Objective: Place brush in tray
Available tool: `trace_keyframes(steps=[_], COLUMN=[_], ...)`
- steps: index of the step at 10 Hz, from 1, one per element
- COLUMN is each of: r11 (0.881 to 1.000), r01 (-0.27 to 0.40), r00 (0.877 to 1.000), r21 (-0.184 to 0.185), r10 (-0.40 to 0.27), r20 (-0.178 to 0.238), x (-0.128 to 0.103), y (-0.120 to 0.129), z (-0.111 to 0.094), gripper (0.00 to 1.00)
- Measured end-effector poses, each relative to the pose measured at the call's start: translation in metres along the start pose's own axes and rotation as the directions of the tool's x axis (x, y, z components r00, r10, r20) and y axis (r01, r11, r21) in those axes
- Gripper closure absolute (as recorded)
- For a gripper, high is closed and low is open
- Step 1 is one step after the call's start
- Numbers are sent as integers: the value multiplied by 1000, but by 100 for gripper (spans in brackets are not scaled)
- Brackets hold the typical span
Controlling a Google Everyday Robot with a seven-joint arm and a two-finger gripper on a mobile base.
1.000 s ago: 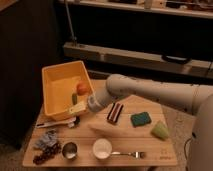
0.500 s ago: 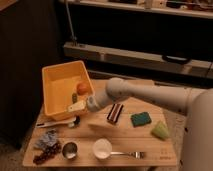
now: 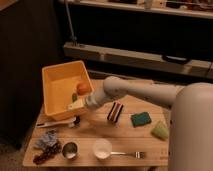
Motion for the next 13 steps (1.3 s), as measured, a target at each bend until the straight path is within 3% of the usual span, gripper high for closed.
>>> trace_keyframes(steps=[3, 5, 7, 10, 13], r11=[999, 997, 996, 996, 996], r01=[-13, -7, -8, -33, -43], r00=[1000, 998, 997, 994, 992], r21=[29, 74, 88, 83, 83], r10=[13, 11, 15, 41, 52], r20=[-14, -56, -76, -98, -116], x=[0, 3, 3, 2, 5], y=[-8, -10, -12, -22, -25], z=[-7, 9, 20, 42, 53], gripper=[20, 20, 21, 46, 49])
